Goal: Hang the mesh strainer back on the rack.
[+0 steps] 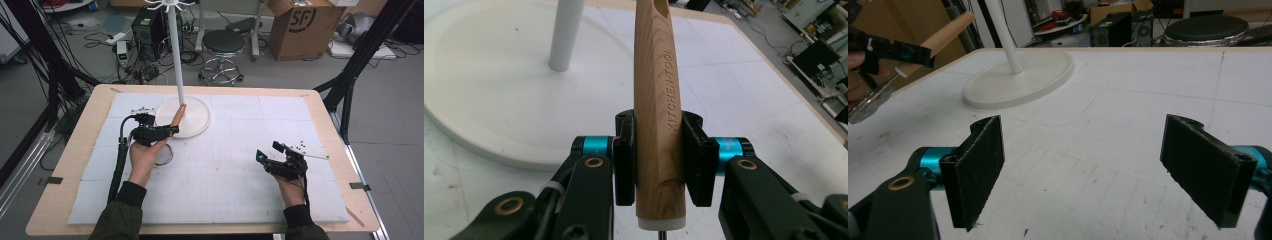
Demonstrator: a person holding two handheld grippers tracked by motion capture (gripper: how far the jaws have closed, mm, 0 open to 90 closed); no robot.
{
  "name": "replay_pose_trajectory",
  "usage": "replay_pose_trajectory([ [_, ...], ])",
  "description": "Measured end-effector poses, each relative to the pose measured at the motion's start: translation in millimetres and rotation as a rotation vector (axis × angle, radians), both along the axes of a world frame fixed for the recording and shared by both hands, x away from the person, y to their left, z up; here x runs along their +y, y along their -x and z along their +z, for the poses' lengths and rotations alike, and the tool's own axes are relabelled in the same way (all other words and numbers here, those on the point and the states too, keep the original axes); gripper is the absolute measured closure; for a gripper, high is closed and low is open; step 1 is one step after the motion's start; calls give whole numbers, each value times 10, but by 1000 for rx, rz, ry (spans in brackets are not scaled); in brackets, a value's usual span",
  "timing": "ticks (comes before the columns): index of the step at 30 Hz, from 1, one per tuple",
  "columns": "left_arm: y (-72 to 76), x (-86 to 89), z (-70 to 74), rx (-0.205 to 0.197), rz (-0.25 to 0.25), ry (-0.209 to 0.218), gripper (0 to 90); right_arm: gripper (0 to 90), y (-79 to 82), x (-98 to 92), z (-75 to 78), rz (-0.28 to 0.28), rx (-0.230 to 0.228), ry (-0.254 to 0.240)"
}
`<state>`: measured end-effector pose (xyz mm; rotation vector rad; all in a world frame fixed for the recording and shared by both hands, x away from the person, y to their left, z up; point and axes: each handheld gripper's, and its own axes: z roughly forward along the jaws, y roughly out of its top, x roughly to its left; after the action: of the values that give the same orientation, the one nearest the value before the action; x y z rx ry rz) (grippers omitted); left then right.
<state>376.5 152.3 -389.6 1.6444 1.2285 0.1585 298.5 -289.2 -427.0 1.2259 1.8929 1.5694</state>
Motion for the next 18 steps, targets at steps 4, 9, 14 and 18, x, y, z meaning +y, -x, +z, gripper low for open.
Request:
replay_pose_trajectory([
  [4,5,46,102,-20,-2,24,706,169,-1,-3,0,-3,-7,5],
  [9,30,122,172,-46,11,70,706,169,-3,-2,-1,-7,-10,6],
  [14,35,139,243,-63,4,66,706,169,-3,-2,0,-10,-7,2],
  [18,26,168,363,-77,-1,98,706,169,-11,-4,-5,-9,-11,3],
])
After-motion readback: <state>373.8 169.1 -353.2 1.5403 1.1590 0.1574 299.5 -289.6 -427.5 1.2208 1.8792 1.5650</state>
